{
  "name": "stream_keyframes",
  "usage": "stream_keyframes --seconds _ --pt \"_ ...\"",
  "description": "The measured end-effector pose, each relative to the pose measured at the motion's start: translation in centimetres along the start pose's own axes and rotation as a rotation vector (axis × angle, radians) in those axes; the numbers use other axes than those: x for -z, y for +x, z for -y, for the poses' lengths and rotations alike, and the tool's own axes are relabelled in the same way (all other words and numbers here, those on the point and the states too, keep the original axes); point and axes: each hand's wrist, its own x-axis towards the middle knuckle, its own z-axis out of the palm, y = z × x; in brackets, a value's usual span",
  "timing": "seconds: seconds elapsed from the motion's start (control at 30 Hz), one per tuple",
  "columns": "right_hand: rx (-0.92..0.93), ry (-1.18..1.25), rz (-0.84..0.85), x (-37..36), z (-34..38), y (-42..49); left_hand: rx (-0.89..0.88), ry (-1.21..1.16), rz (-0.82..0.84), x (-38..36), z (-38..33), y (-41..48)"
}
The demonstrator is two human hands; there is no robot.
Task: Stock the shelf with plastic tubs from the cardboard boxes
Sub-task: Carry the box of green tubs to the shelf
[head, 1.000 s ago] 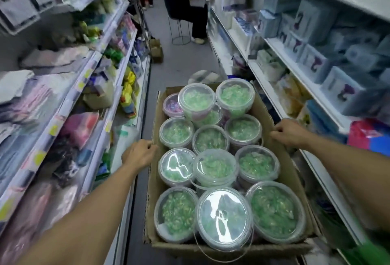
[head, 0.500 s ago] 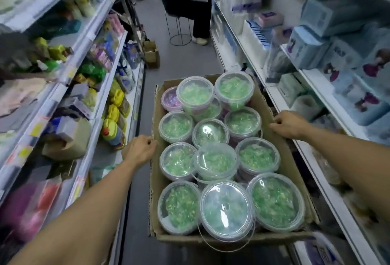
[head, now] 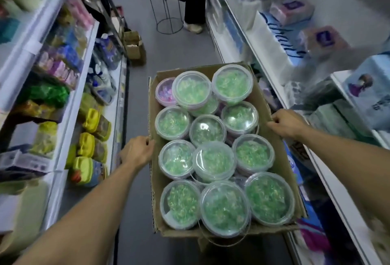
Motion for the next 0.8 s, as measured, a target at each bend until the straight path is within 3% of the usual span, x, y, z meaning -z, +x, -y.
stream_keyframes --seconds 0.37,0.8 --pt "-0.026 -0.046 0.076 -3.6 -0.5 17.6 0.149 0.02 0.065 -6.9 -3.4 13.0" --pt "-0.076 -0.064 0.179 -7.1 -1.6 22.3 0.256 0.063 0.18 -10.2 -4.7 16.8"
